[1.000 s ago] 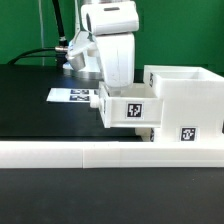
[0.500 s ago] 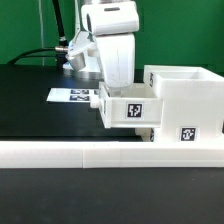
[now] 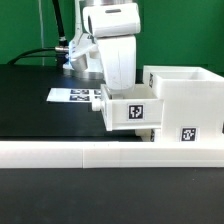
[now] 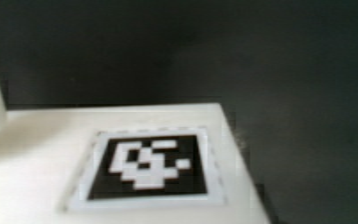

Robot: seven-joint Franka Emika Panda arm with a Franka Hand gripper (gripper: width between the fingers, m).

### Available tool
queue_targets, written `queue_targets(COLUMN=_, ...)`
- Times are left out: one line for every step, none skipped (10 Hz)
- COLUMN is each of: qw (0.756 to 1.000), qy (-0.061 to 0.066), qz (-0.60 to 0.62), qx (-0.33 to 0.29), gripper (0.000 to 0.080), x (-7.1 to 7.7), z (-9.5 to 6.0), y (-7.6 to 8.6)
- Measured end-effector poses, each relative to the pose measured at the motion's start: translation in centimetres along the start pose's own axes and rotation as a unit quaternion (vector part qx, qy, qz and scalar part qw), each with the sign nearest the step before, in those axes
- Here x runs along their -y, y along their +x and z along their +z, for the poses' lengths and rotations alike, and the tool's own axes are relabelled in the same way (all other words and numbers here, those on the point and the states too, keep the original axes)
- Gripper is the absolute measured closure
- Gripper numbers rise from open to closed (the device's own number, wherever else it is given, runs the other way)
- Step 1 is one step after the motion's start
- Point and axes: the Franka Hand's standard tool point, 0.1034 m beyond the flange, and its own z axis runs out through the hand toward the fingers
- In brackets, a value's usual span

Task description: Assemble drawer

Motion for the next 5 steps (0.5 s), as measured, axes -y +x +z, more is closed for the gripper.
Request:
queue_targets(qw=1.000, qy=0.000, qz=0.000, qx=0.000, gripper=0.0758, x=0.00, z=-0.01, y=-0.06)
queue_targets(qw=1.000, qy=0.000, qz=0.000, qx=0.000, gripper=0.0758, x=0.00, z=-0.01, y=-0.07)
queue_targets(qw=1.000, qy=-0.001, qz=0.000, qx=0.000, gripper=0.0758, x=0.00, z=-0.01, y=-0.07)
queue_targets(qw=1.000, qy=-0.005, qz=-0.003, qx=0.000, gripper=0.0758, x=0.01, z=-0.02, y=0.05)
queue_targets(qw=1.000, qy=-0.007, qz=-0.005, qx=0.000, gripper=0.0758, x=0.04, z=-0.01, y=0.32)
